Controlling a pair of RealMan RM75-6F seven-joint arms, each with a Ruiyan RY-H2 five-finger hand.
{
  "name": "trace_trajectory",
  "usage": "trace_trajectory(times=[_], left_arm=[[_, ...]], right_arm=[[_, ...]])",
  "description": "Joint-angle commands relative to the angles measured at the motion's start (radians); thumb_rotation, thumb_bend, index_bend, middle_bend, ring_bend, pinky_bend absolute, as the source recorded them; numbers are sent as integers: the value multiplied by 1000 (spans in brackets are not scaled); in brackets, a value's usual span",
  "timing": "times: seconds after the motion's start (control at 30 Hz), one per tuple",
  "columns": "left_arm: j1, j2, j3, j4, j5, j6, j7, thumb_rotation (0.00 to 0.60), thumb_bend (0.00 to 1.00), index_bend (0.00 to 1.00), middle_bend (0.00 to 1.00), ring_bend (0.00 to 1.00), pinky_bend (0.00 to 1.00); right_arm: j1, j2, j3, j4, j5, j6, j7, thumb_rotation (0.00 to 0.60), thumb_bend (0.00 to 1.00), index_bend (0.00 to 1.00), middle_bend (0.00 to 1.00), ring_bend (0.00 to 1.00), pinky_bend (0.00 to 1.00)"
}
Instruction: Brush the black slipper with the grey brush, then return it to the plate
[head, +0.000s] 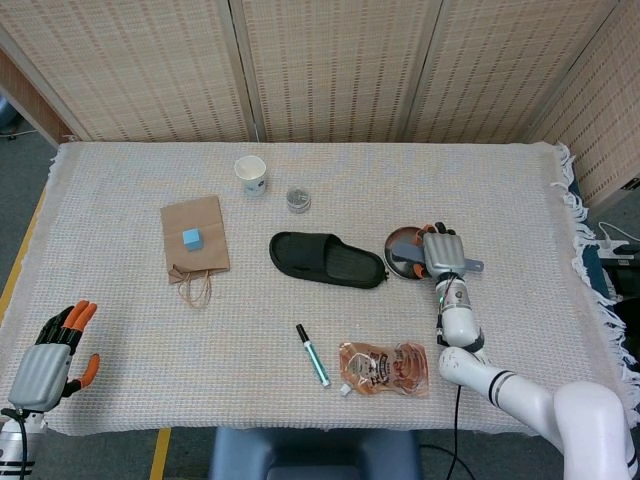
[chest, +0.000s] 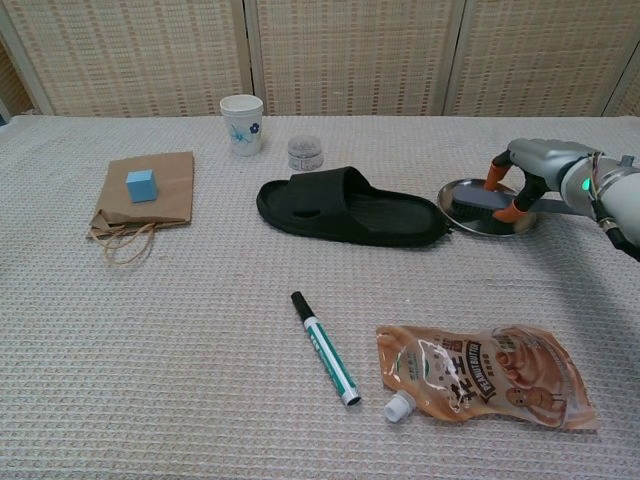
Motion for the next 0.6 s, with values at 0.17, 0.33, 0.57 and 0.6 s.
trace_trajectory(times=[0.17, 0.33, 0.57, 0.6], left_arm=[[-1, -1, 2, 1, 0, -4, 1, 600, 499, 0, 0, 0, 106], [-2, -1, 2, 0, 2, -2, 1, 600, 497, 0, 0, 0, 106], [-1, 0, 4, -1, 6, 2, 0, 600, 496, 0, 0, 0, 106], [-1, 0, 4, -2, 6, 2, 0, 600, 497, 0, 0, 0, 106]], right_arm=[[-6, 6, -11, -13, -25, 22, 10, 600, 227, 439, 265, 139, 298], [-7, 8, -14, -21, -38, 37, 14, 600, 228, 463, 281, 155, 319], [-12, -6, -28, -14, -77, 61, 28, 600, 251, 633, 400, 298, 506], [-13, -10, -32, -9, -90, 66, 34, 600, 258, 658, 417, 320, 537]])
